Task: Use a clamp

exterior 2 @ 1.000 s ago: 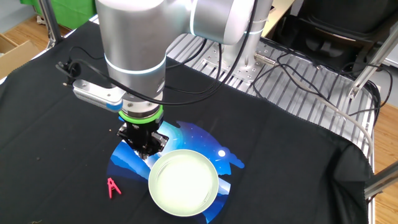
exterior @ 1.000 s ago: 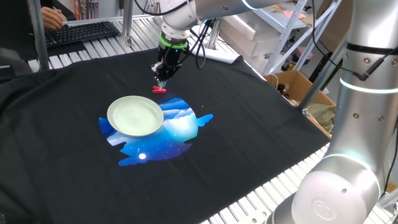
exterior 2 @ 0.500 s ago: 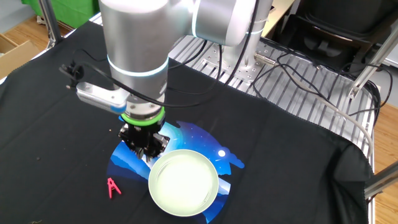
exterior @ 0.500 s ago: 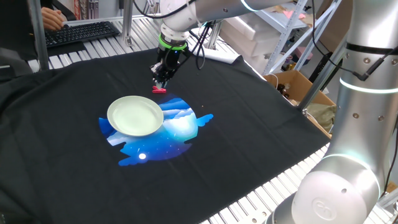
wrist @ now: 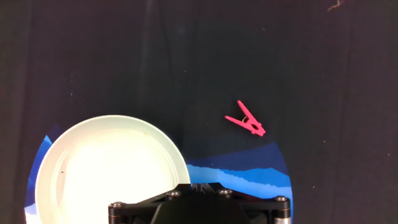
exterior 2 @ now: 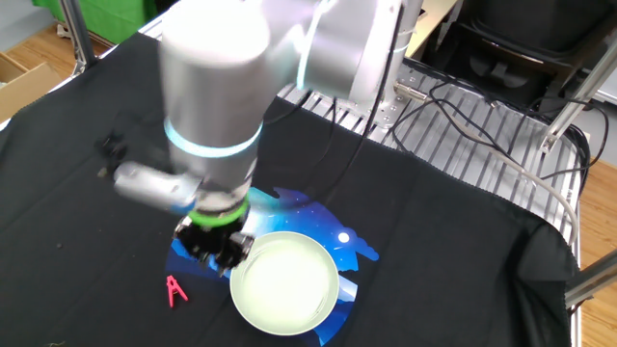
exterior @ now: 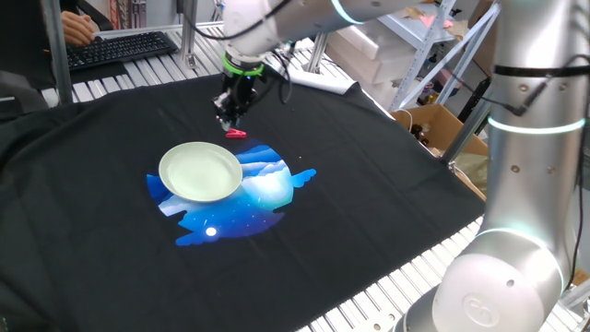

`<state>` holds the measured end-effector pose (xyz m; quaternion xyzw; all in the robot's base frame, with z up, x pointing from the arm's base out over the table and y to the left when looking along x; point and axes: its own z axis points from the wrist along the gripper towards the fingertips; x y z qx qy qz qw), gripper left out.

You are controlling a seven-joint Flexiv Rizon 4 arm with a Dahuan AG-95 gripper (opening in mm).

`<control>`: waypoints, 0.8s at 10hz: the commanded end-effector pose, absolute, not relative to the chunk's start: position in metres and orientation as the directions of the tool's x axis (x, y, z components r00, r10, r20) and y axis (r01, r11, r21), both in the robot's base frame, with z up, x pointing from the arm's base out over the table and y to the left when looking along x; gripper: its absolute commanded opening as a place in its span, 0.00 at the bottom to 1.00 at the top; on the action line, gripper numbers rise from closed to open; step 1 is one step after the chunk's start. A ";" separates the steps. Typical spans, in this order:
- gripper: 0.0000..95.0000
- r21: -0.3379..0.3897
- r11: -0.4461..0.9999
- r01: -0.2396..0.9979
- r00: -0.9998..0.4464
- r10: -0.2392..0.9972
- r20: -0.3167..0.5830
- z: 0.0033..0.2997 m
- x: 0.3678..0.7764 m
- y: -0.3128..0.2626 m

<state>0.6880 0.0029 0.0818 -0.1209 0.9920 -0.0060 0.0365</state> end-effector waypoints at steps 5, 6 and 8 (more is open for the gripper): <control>0.20 -0.016 0.971 -0.240 -0.967 -0.240 -0.085 0.060 0.730 -0.009; 0.20 -0.013 0.971 -0.240 -0.967 -0.240 -0.090 0.054 0.736 -0.011; 0.20 -0.016 0.971 -0.240 -0.965 -0.240 -0.102 0.045 0.742 -0.016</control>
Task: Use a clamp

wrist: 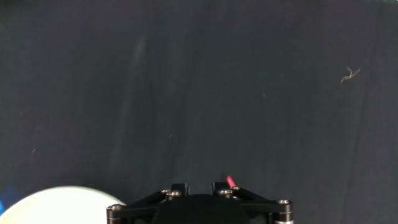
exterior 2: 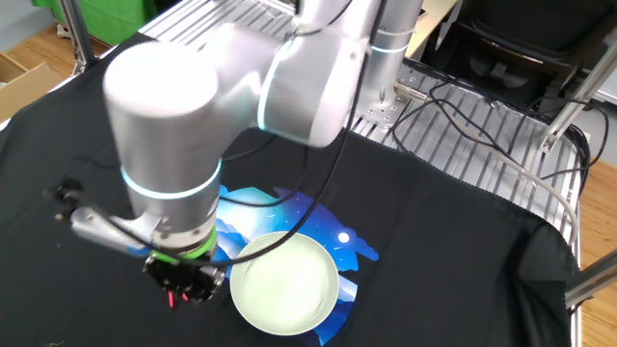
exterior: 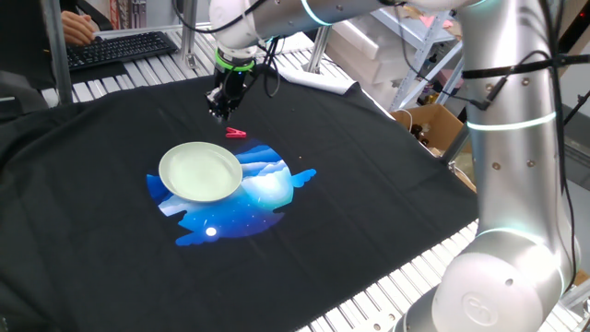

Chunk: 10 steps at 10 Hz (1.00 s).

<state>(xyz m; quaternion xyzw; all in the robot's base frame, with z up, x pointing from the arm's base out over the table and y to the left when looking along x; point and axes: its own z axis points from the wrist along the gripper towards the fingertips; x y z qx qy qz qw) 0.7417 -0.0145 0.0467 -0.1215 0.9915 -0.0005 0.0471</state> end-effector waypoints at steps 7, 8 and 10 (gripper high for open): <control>0.20 -0.013 0.971 -0.239 -0.964 -0.239 -0.118 0.026 0.750 -0.034; 0.20 -0.009 0.971 -0.239 -0.964 -0.239 -0.119 0.025 0.749 -0.037; 0.20 -0.008 0.971 -0.239 -0.964 -0.238 -0.117 0.025 0.748 -0.038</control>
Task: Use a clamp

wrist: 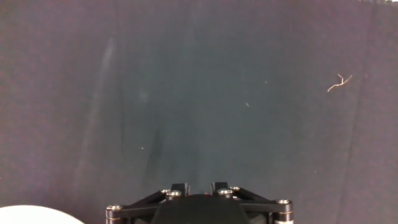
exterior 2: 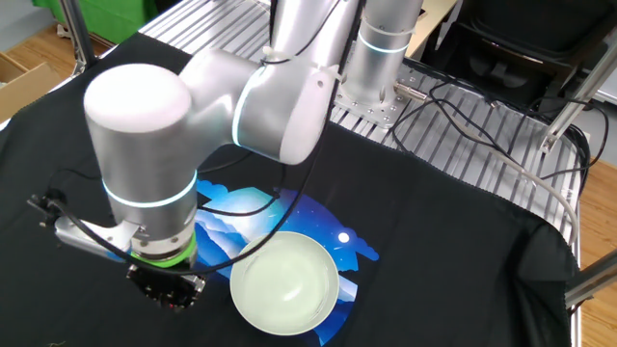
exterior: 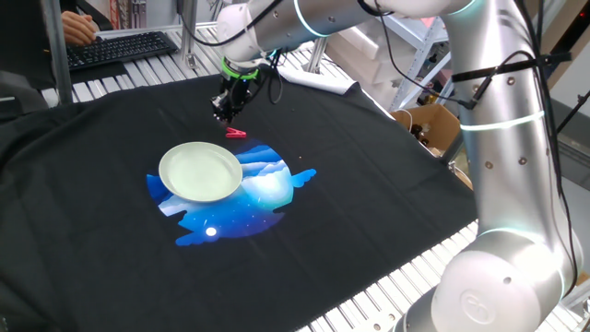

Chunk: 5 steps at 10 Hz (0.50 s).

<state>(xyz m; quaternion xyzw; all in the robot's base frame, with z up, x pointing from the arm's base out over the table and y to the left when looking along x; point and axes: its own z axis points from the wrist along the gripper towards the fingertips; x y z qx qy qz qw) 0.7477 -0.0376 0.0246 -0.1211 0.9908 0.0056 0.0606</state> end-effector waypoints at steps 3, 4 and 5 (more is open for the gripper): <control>0.00 0.022 1.000 0.021 -0.999 0.022 -0.041 0.026 0.747 -0.042; 0.00 0.025 0.997 0.078 -0.996 0.078 -0.031 0.025 0.746 -0.044; 0.00 0.026 0.983 0.184 -0.983 0.184 -0.004 0.025 0.745 -0.046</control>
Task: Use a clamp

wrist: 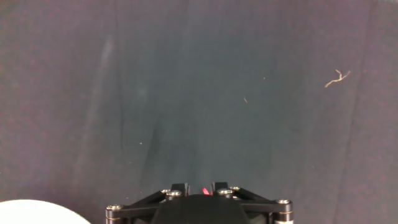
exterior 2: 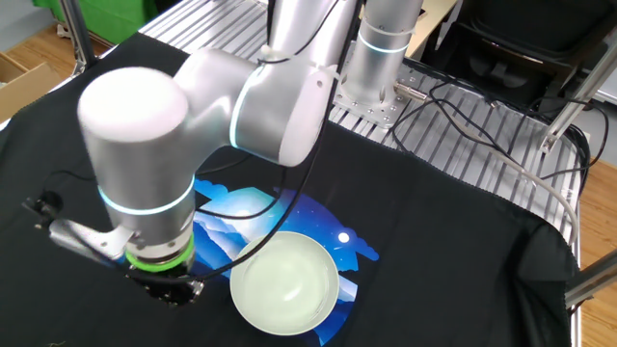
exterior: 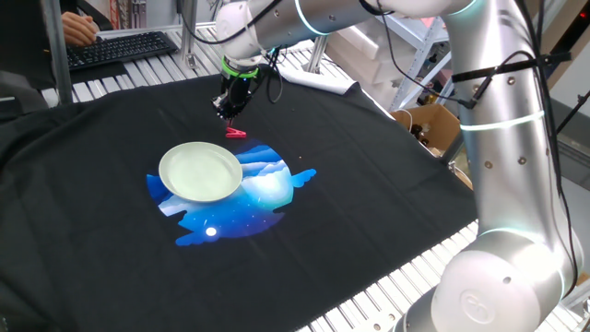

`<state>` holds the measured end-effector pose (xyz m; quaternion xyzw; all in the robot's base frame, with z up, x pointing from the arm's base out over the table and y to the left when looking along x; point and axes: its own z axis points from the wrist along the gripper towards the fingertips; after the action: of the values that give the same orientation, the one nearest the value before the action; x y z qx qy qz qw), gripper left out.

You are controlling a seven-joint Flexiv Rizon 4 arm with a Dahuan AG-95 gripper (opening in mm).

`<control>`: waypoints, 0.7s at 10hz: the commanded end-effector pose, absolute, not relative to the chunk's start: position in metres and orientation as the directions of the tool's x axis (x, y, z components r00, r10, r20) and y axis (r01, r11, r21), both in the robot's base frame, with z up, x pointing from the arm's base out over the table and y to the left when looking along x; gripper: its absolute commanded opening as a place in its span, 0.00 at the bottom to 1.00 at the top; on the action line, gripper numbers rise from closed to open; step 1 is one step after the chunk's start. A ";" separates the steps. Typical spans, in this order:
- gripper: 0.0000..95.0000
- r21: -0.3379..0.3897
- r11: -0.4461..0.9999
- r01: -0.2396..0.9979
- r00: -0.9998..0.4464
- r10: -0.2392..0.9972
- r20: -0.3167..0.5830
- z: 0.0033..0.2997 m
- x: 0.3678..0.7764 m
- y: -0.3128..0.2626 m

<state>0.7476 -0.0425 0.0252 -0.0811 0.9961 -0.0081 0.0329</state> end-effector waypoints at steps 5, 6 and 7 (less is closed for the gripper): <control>0.00 0.070 0.824 0.562 -0.827 0.557 0.076 0.030 0.743 -0.053; 0.00 0.097 0.750 0.655 -0.756 0.645 0.112 0.032 0.741 -0.056; 0.00 0.104 0.711 0.696 -0.718 0.685 0.121 0.033 0.741 -0.057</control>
<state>0.7448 -0.0536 0.0293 0.2159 0.9757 0.0299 -0.0242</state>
